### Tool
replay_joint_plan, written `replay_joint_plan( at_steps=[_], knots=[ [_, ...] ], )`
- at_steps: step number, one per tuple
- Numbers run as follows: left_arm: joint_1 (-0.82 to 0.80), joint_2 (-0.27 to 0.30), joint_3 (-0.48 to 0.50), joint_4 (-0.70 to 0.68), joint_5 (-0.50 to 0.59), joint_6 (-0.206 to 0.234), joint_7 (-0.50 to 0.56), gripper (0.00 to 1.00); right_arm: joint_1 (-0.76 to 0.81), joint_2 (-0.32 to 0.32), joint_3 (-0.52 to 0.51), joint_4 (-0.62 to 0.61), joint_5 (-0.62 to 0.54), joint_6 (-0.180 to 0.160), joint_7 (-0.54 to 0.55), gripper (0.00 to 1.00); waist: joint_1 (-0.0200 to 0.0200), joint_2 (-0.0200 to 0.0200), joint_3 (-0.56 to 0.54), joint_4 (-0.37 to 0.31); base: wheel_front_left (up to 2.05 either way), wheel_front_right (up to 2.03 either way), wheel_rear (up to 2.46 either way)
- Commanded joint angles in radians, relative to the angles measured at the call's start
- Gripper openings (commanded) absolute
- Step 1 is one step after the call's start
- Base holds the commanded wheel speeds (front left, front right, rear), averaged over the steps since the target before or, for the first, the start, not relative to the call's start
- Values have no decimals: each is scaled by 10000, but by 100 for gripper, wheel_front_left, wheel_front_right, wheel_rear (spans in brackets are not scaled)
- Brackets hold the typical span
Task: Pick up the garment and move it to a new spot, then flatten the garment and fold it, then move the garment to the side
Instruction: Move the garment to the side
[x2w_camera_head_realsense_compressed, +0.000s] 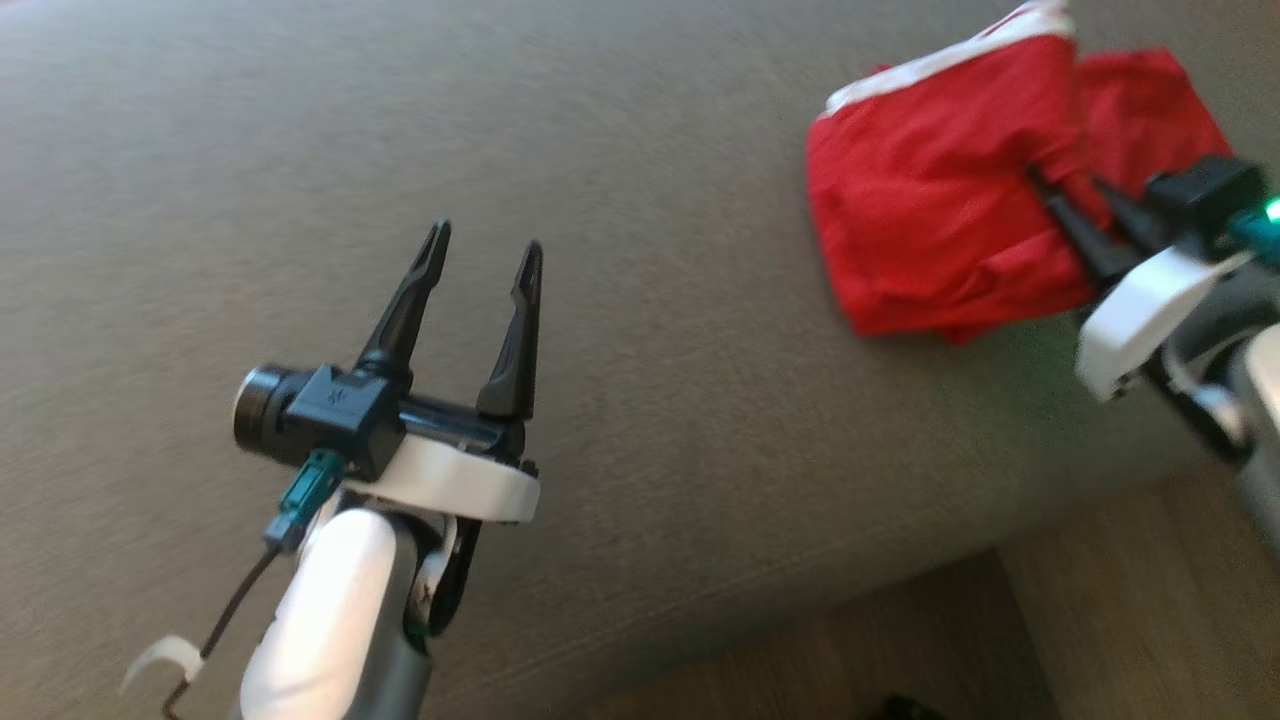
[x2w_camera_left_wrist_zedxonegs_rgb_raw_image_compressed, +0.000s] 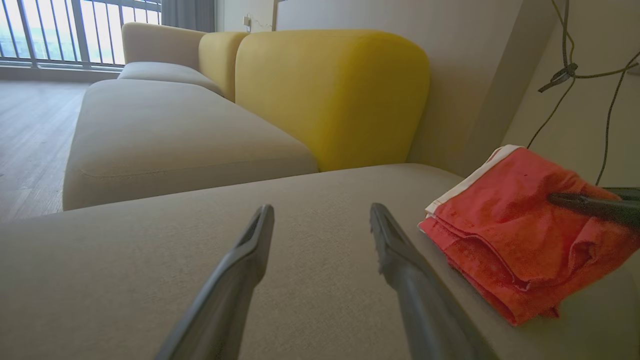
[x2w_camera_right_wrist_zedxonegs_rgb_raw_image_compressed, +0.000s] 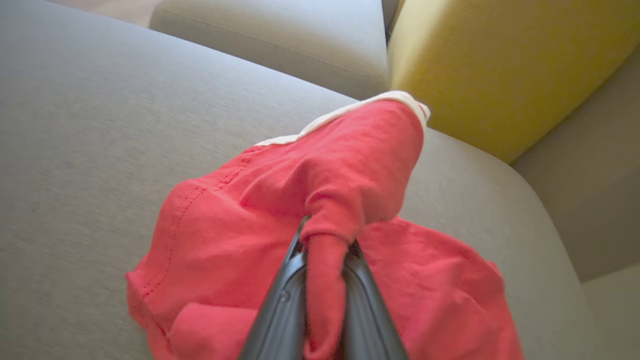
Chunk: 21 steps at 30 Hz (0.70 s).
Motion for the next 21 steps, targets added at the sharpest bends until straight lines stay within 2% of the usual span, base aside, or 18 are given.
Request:
replay_joint_plan(
  at_steps=[1,5,9,21],
  knots=[
    [-406,61,334,-255,191,-112,-51,100,-305,-414,-83,-188,85,-4,-106,0,0,0,985,-988,0,0,0],
    [-745,211,330,-187,548,-408,-51,100,-882,-763,-8,143,250,-4,-334,0,0,0,1548,-1601,0,0,0],
    [-967,422,266,-101,791,-607,-51,100,-1578,-782,153,869,226,-4,-813,0,0,0,1979,-2005,0,0,0],
    [-1198,694,356,-99,950,-687,-51,100,-2655,-384,371,2685,-353,-4,-1996,0,0,0,2531,-2266,0,0,0]
  ],
)
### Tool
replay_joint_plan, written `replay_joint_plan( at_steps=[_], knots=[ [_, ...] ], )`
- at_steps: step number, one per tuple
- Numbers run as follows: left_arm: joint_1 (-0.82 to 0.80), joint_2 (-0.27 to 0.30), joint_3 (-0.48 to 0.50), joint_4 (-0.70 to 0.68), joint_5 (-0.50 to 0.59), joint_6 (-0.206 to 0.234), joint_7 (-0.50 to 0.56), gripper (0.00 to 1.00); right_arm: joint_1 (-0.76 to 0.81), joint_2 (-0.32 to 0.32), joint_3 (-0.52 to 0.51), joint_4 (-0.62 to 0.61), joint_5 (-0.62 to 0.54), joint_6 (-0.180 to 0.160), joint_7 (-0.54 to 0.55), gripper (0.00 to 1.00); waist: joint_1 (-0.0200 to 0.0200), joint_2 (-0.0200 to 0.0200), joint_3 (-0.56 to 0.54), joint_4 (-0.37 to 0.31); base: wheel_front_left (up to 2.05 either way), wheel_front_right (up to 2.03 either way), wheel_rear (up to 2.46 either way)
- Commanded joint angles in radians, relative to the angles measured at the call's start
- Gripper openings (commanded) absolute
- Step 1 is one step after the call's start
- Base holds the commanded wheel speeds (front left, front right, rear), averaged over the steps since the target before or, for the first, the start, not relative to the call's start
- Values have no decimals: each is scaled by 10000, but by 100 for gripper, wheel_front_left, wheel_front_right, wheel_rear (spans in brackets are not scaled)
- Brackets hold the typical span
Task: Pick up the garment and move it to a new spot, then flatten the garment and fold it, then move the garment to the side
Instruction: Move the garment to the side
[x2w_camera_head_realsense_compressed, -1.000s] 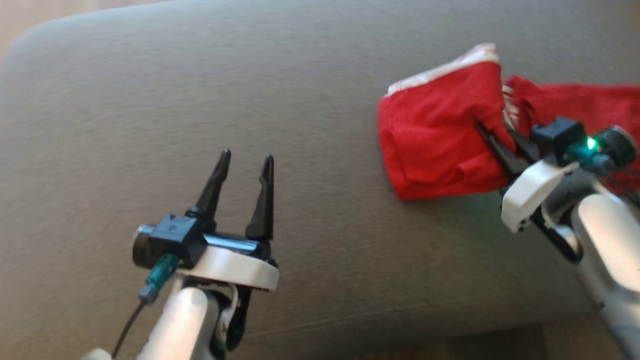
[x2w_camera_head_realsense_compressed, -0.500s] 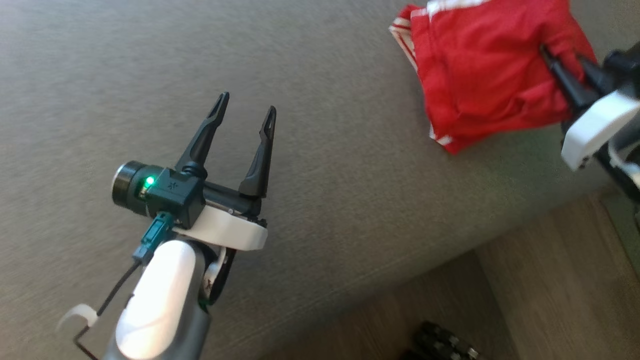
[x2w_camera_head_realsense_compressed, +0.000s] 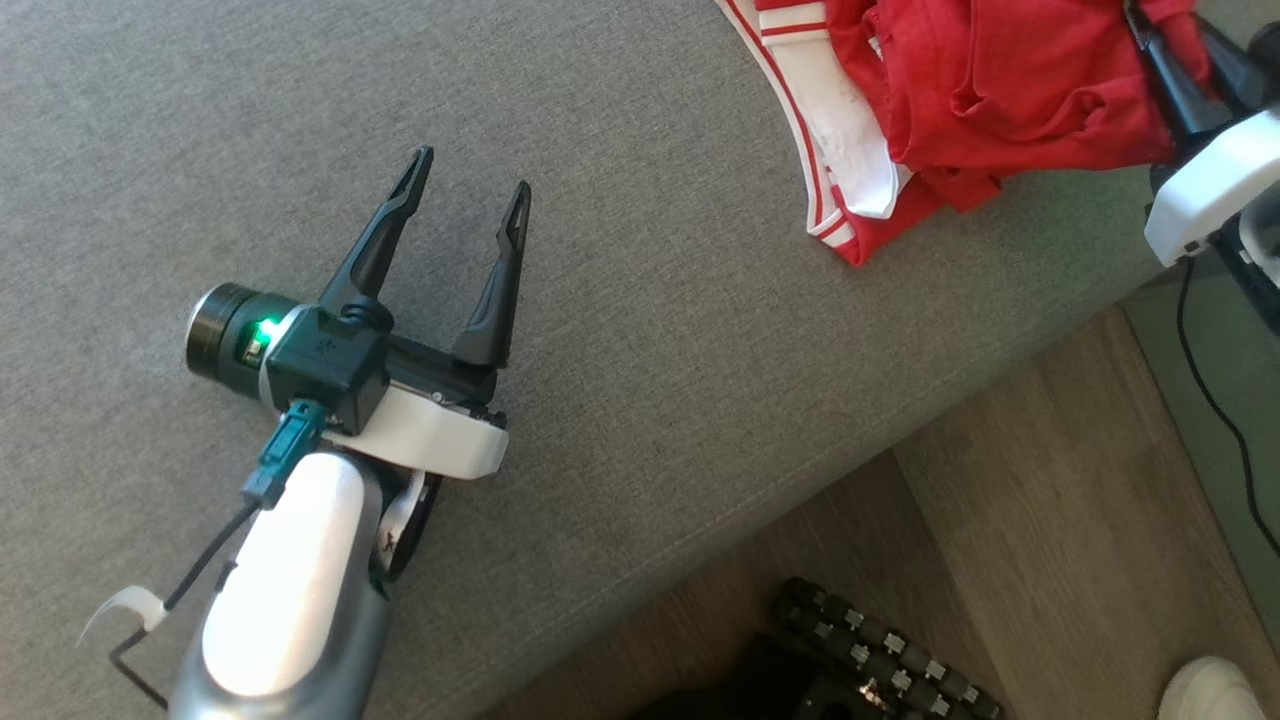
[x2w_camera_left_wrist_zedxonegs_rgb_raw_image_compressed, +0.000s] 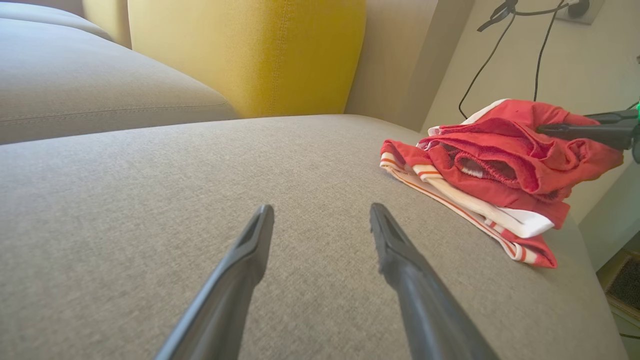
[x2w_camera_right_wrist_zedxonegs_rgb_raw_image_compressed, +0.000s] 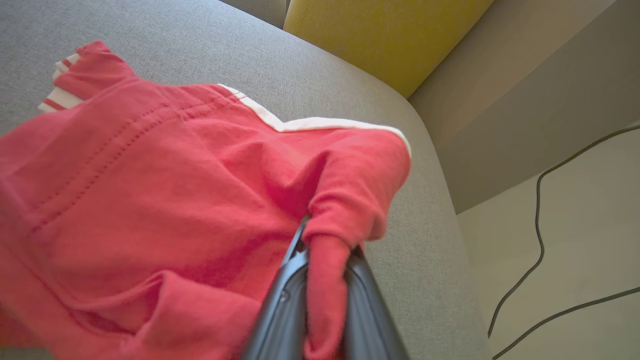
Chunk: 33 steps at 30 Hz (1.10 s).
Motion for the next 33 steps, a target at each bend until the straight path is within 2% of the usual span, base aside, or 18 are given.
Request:
replay_joint_plan(
  at_steps=[1,2,3,11,19,23,32,33],
  knots=[
    [-141,79,308,-230,28,-55,-48,100,-21,-183,-7,-4,-62,-4,-163,23,-1,0,-11,27,0,0,0],
    [-138,64,319,-229,10,-46,-48,100,-62,-137,0,97,-64,-4,-227,57,-1,0,-31,56,0,0,0],
    [-138,43,330,-230,-11,-34,-48,100,-85,-101,1,190,-50,-4,-275,100,-1,0,-56,95,0,0,0],
    [-122,-271,349,-220,-289,47,-48,100,-1,-254,-360,240,43,-4,-566,100,-1,0,-640,602,0,0,0],
    [261,-515,463,-304,-800,325,-48,100,523,-552,-1473,-824,-278,-4,-470,100,-1,0,-1835,1356,0,0,0],
    [570,-547,546,-359,-1083,521,-48,100,1045,-175,-1920,-1889,-324,-4,-301,100,-1,0,-2493,1918,0,0,0],
    [1413,-555,450,-662,-1836,1246,-48,100,3415,1528,-3077,-4289,-460,-4,-211,100,-1,0,-3899,3677,0,0,0],
    [1413,-555,450,-662,-1836,1246,-48,100,3415,1528,-3077,-4289,-460,-4,-211,100,-1,0,-3899,3677,0,0,0]
  ],
)
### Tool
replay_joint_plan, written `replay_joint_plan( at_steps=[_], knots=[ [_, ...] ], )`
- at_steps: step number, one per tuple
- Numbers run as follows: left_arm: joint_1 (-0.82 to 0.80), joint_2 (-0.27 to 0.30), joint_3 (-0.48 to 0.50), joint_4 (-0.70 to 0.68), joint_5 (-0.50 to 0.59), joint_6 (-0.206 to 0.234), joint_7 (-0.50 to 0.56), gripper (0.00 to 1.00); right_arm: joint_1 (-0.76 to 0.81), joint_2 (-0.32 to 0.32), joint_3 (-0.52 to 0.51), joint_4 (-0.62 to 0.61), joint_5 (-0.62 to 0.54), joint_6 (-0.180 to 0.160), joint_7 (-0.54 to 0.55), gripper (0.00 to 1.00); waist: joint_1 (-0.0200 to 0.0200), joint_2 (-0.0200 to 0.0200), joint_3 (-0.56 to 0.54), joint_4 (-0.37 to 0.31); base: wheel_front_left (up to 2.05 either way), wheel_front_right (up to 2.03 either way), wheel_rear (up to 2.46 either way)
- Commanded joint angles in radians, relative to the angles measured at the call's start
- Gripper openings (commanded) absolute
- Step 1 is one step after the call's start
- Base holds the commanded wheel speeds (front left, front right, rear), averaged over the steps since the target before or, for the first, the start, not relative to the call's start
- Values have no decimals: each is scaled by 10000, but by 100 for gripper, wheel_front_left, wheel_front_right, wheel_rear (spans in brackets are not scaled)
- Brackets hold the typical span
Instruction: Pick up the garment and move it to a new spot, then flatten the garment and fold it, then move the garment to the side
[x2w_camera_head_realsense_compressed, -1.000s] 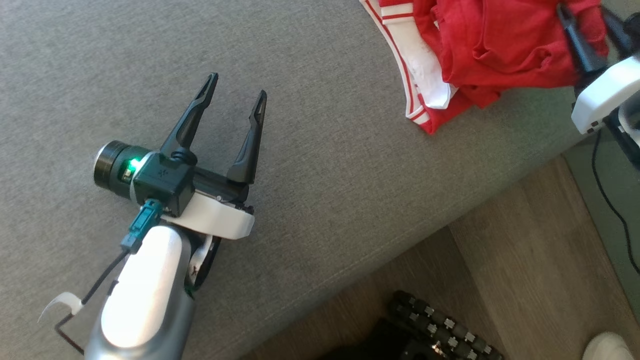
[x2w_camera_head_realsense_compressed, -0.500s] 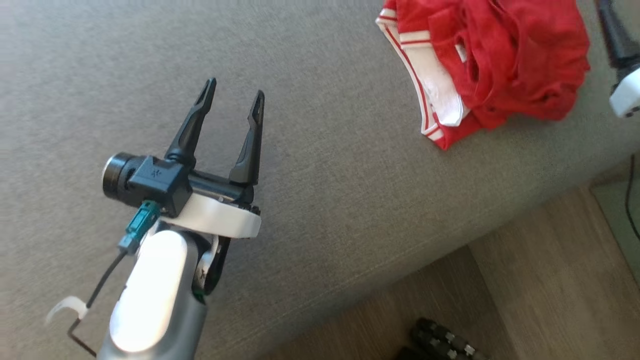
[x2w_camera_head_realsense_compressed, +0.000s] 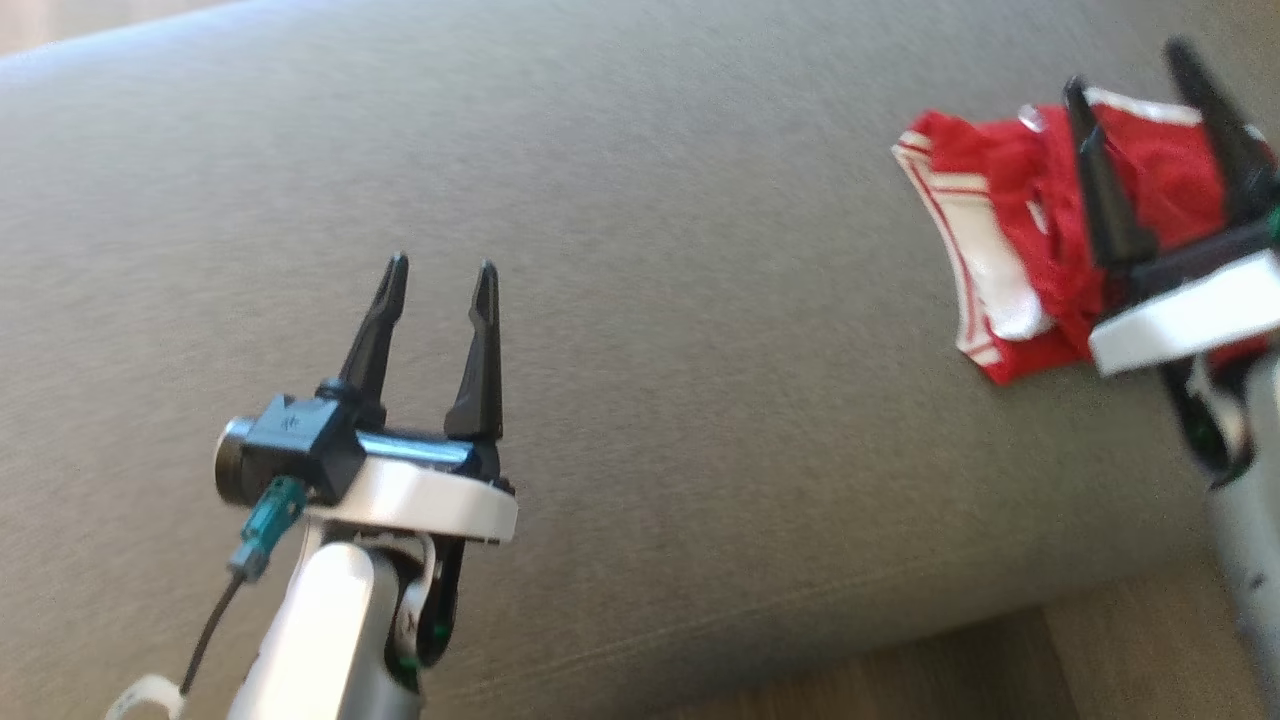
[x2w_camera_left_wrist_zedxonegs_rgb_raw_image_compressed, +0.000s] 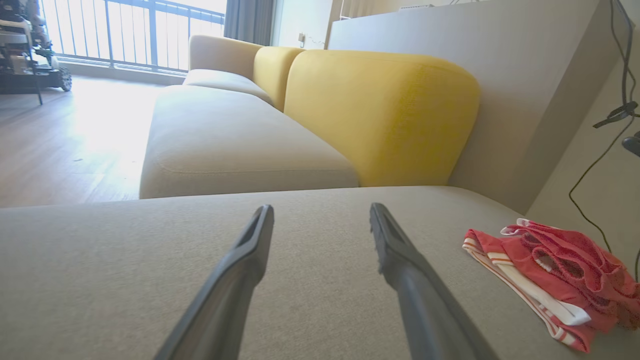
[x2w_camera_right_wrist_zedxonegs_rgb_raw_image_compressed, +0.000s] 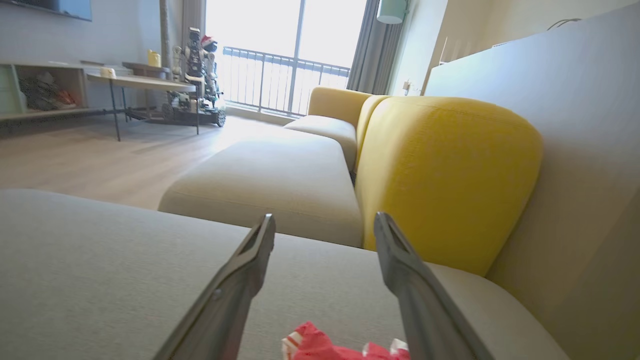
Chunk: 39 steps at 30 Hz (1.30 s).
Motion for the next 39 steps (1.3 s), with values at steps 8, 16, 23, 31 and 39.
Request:
replay_joint_plan(
  at_steps=[8,16,23,31,39],
  knots=[
    [734,10,416,-422,-337,362,-49,100,2092,1305,-669,-1365,-366,-4,-40,100,0,0,-1615,2016,0,0,0],
    [1523,9,447,82,-307,696,-49,100,3658,2455,-1096,-1777,-1045,-4,-343,100,0,0,-2188,2733,0,0,0],
    [1894,9,529,286,-297,665,-49,100,4649,2934,-1232,-2143,-1840,-4,-426,100,0,0,-2369,2937,0,0,0],
    [1984,9,499,285,-4,569,-49,100,4958,3098,-1041,-2389,-2006,-4,-430,100,0,0,-2423,2815,0,0,0],
    [1913,9,357,158,112,473,-49,100,4932,3120,-1182,-2305,-1967,-4,-431,100,0,0,-2349,2717,0,0,0]
  ],
)
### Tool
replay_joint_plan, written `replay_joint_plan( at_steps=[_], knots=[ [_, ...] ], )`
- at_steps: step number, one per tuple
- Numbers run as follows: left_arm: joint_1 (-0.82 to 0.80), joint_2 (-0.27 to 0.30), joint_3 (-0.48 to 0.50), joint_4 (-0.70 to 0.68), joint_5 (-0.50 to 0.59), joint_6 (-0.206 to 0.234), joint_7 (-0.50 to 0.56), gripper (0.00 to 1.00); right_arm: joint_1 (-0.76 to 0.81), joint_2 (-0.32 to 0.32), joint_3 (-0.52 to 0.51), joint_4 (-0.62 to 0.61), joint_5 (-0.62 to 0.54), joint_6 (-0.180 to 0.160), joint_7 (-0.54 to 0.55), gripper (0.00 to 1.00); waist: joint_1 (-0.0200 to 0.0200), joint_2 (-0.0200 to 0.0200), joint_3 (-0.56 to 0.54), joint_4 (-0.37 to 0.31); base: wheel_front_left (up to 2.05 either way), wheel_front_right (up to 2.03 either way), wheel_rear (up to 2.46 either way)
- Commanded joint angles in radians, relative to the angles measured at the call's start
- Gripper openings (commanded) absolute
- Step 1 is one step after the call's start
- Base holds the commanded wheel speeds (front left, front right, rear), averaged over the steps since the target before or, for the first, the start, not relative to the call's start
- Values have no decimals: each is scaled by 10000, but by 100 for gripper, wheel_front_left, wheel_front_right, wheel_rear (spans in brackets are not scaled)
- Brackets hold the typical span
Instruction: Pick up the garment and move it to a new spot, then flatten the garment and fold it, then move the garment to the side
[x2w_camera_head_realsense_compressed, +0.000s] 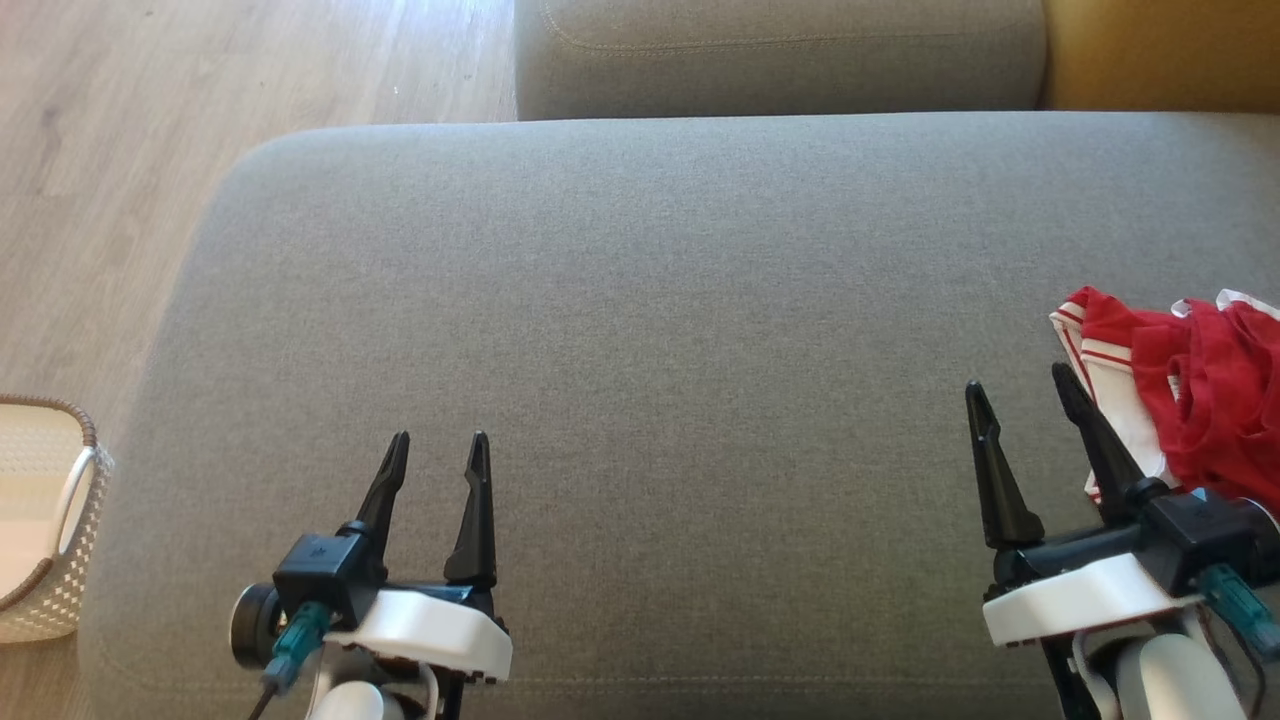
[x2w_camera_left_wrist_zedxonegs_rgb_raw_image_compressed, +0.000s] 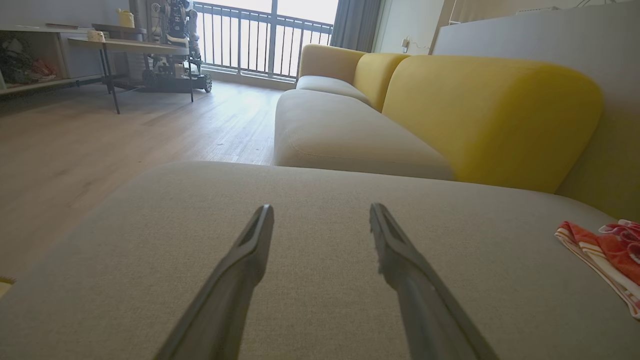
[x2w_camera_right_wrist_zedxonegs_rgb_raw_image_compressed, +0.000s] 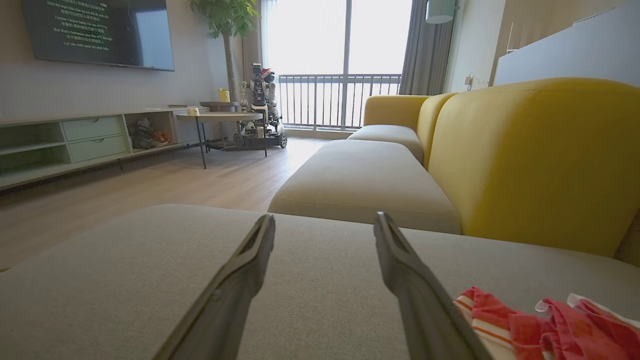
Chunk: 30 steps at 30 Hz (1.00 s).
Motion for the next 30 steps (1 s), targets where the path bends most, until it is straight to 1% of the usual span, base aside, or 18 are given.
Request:
replay_joint_plan(
  at_steps=[1,12,14,19,25,28,30],
  knots=[
    [-320,7,295,-374,104,17,-51,100,-154,1,172,-288,-10,-4,-92,100,0,0,-9,1,0,0,0],
    [-365,7,270,-413,190,11,-51,100,-180,3,222,-231,57,-4,-93,100,0,0,-34,-2,0,0,0],
    [-382,7,326,-471,125,77,-51,100,-190,4,231,-231,43,-4,-93,100,0,0,-23,-8,0,0,0],
    [-441,7,350,-562,327,39,-51,100,-206,4,198,-198,-54,-4,-93,100,0,0,29,-14,0,0,0],
    [-403,7,525,-806,272,25,-51,100,-244,4,212,-176,-72,-4,-93,100,0,0,109,-38,0,0,0],
    [-430,7,464,-756,460,-102,-51,100,-285,4,236,-163,-86,-4,-93,100,0,0,164,-57,0,0,0],
    [-424,7,465,-708,363,-179,-51,100,-314,4,258,-159,-127,-4,-93,100,0,0,183,-66,0,0,0]
  ],
)
